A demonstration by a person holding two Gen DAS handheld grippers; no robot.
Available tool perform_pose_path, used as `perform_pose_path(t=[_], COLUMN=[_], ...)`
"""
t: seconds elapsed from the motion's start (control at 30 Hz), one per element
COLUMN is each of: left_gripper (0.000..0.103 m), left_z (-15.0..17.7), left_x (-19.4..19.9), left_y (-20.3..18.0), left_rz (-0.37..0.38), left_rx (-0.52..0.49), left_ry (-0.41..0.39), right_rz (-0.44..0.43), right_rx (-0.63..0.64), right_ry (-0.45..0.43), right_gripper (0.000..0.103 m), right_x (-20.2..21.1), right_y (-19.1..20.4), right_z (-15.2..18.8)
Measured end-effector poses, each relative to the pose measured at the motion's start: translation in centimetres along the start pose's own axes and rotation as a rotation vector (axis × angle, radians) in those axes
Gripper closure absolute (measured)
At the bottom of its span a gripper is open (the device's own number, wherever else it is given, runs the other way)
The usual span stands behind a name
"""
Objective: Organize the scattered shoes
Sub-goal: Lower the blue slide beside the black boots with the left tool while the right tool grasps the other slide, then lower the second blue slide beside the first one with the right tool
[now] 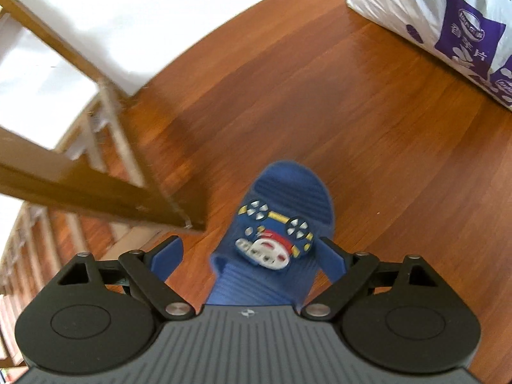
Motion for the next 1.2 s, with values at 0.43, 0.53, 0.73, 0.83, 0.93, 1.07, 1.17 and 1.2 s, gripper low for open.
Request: perform_pose_path(t=[0.43,0.53,0.73,0.83,0.93,1.07,1.17,1.2], left_gripper=[0.005,0.005,0.005,0.005,0.005,0.005,0.005,0.005], left_z=[-0.6,-0.7,-0.7,-0.6,-0.3,0.1,0.5,0.6], left_x=[-0.3,-0.2,0.7,1.2,1.6,2.1,2.4,2.6], left_y=[-0.3,-0.1,0.1,0.2,0.4,0.6,0.7,0.8], left_rz=[-0.003,-0.006,-0.004,0.001,0.012,0.025,0.033,0.040], left_rx=[0.010,0.020,0.026,0.026,0.028,0.022,0.013,0.007], left_ry=[-0.001,-0.003,-0.016,-0.017,-0.014,-0.010,0.000,0.004], right_rz=[0.049,0.034,-0.004,-0.025,-0.045,-0.064,-0.073,-0.077], right_rx=[0.000,0.018,0.078,0.107,0.144,0.187,0.219,0.227], right_ry=[0.046,0.052,0.059,0.062,0.061,0.057,0.053,0.054], right_gripper=[0.019,0.021,0.022,0.022,0.022,0.023,0.023,0.024], right_x=[-3.3,-3.1,-1.3,-0.1,1.1,2.7,3.8,4.1], right_y=[-0.4,-0.5,-1.4,-1.8,-2.2,-2.4,-2.5,-2.4], right_z=[0.8,0.8,2.2,3.5,5.2,7.4,9.2,9.7])
Point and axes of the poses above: each gripper's, at about its wrist camera, not at the fingertips, and x roughly against the way its jaws point, y to its left, z to its underside, the point moved 2 cm from there along -x, roughly the way its jaws point, and after that the axes turned 11 degrees about x, right-handed, at the moved point
